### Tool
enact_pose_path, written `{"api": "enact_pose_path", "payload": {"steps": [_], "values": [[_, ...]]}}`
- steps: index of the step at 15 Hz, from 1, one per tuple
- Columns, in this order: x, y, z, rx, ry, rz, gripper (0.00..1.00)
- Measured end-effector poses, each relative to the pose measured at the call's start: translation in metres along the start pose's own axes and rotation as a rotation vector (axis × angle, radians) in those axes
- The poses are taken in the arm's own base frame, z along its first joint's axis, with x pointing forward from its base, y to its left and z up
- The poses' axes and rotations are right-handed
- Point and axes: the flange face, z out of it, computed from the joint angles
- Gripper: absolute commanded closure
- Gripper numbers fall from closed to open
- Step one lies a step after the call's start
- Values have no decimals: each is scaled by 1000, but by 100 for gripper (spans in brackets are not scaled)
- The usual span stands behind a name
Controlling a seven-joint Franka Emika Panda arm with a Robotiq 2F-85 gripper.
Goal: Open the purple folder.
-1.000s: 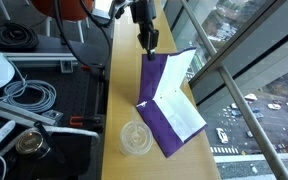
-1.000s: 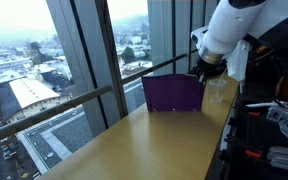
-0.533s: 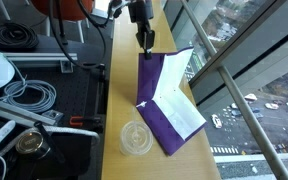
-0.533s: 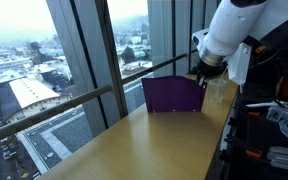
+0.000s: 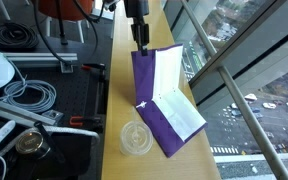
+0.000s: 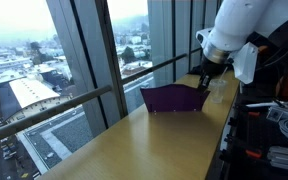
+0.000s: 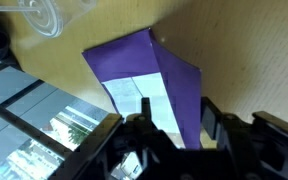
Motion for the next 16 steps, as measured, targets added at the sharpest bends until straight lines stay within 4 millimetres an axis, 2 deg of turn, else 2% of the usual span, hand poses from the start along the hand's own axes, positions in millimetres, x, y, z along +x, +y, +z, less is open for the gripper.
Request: {"api": "enact_pose_path", "payload": {"steps": [2,4,6,9,13,16], "values": [[11,9,-22,66,6,31,0],[26,29,-49,150,13,72,0],[41,59,-61,254,21,115,0],[52,104,-46,399,3,158,0],[54,143,-26,590,-103,163,0],[59,193,-18,653,-172,152,0]]}}
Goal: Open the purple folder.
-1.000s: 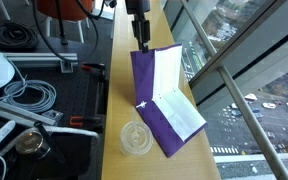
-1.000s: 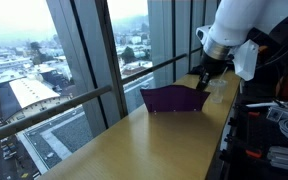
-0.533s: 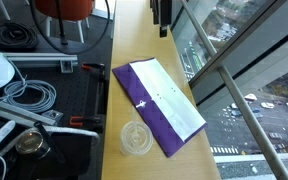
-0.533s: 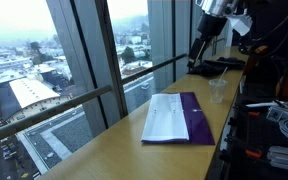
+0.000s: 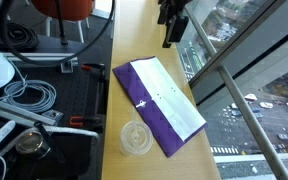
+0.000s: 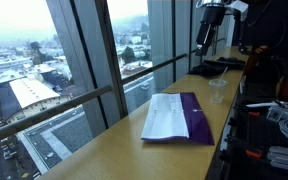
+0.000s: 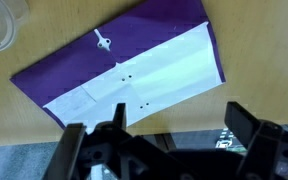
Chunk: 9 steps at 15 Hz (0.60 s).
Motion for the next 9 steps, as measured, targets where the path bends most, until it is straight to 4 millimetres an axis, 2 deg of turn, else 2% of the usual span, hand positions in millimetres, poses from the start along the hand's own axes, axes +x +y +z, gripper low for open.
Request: {"api": "enact_pose_path", "payload": {"steps": [4,9], "values": [[11,36,-30,-9,-40,-7,0],[16,44,-40,-38,-32,-26,0]]}}
